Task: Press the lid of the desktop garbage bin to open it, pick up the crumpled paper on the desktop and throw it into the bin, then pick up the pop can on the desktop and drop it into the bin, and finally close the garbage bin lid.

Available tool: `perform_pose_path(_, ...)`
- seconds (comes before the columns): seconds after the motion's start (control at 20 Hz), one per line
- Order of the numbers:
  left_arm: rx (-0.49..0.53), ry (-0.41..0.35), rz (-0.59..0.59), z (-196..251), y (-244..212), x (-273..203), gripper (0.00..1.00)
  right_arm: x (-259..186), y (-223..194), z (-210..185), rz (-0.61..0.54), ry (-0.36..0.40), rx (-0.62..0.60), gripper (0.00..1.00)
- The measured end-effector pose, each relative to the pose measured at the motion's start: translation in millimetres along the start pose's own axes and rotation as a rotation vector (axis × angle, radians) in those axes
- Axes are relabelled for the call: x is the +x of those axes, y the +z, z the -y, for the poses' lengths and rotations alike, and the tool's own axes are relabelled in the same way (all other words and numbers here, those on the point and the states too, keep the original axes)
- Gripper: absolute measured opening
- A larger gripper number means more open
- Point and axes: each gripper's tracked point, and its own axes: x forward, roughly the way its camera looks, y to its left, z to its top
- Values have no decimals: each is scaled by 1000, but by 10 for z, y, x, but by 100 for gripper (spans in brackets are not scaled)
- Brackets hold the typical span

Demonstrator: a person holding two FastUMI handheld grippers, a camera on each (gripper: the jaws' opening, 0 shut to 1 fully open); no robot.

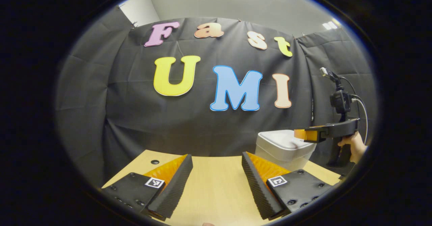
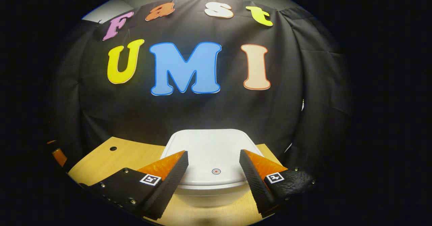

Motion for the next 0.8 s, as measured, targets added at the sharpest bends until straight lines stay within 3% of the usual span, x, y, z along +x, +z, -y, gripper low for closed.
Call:
perform_pose_path(0.4,18,57,24,87,83,5,96,-446,254,64,122,40,-1,97)
perform_pose_path(0.8,61,122,81,204,296,-48,96,-895,225,100,174,97,11,97)
